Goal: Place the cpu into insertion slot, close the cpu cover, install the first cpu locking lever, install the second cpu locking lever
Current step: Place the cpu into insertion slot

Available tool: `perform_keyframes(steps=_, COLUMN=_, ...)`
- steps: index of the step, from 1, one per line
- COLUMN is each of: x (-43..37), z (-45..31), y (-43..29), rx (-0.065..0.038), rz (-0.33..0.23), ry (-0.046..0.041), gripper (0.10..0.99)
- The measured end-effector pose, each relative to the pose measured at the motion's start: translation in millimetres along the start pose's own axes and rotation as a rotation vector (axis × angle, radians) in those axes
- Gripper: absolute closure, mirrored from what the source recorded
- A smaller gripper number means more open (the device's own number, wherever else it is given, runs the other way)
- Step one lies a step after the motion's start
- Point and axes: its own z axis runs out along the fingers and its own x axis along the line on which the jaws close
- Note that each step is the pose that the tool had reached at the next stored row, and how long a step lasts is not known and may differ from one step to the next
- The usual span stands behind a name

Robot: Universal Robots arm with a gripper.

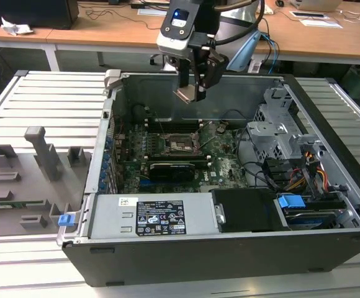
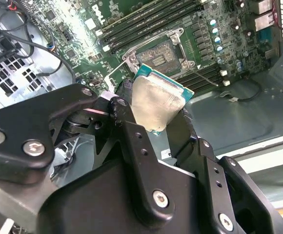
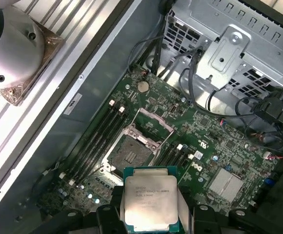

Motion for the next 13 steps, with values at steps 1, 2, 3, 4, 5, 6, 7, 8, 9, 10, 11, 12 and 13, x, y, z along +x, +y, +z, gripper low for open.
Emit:
perform_keyframes(steps=1, x=0.0, z=0.1, y=0.0, rx=0.000, rz=0.019, ry=-0.0017, gripper=0.561)
perform_keyframes(steps=2, x=0.0, z=0.2, y=0.0, rx=-0.001, rz=0.036, ry=-0.0032, gripper=0.561)
perform_keyframes(steps=3, x=0.0, z=0.2, y=0.0, rx=-0.001, rz=0.048, ry=-0.0044, gripper=0.561)
perform_keyframes(steps=4, x=0.0, z=0.3, y=0.0, rx=-0.001, rz=0.065, ry=-0.0059, gripper=0.561)
perform_keyframes(steps=5, x=0.0, z=0.3, y=0.0, rx=-0.001, rz=0.073, ry=-0.0066, gripper=0.561)
perform_keyframes(steps=6, x=0.0, z=0.3, y=0.0, rx=-0.002, rz=0.082, ry=-0.0073, gripper=0.561)
perform_keyframes(steps=7, x=0.0, z=0.4, y=0.0, rx=-0.002, rz=0.096, ry=-0.0086, gripper=0.561)
perform_keyframes(steps=8, x=0.0, z=0.5, y=0.0, rx=-0.002, rz=0.113, ry=-0.0101, gripper=0.561)
perform_keyframes(steps=9, x=0.0, z=0.6, y=0.0, rx=-0.003, rz=0.136, ry=-0.0122, gripper=0.561)
perform_keyframes(steps=10, x=0.0, z=0.7, y=-0.1, rx=-0.003, rz=0.159, ry=-0.0142, gripper=0.561)
perform_keyframes(steps=11, x=0.0, z=0.7, y=0.0, rx=-0.003, rz=0.178, ry=-0.0160, gripper=0.561)
perform_keyframes(steps=12, x=0.0, z=0.8, y=-0.1, rx=-0.004, rz=0.189, ry=-0.0169, gripper=0.561)
perform_keyframes(steps=13, x=0.0, z=0.8, y=0.0, rx=-0.004, rz=0.201, ry=-0.0180, gripper=0.561)
